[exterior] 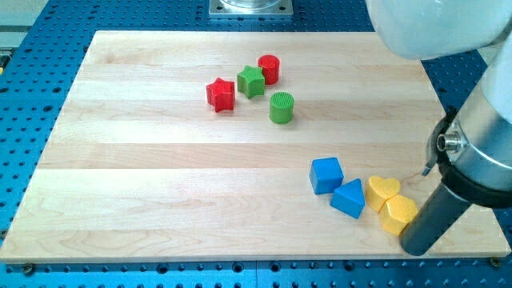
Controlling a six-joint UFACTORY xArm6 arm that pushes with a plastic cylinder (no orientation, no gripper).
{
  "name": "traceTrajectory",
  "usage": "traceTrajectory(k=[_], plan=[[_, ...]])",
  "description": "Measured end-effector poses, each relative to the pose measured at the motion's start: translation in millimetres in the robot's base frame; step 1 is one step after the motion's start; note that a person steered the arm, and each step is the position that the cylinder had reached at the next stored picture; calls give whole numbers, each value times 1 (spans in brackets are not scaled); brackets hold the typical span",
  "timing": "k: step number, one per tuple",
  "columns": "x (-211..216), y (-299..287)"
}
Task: Move the triangle top to the yellow blocks
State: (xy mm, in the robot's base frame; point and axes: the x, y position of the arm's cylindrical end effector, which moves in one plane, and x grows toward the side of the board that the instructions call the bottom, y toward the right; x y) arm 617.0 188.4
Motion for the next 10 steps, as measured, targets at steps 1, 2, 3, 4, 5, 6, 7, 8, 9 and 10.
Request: traceTrajectory(k=[1,2,3,4,5,6,7,8,9,10], plan=[[-2,9],[-7,9],[-7,-4],[0,-11],[1,-64],[-15,-87],[-34,-78],[-55,-78],[-71,-73],[-92,-72]])
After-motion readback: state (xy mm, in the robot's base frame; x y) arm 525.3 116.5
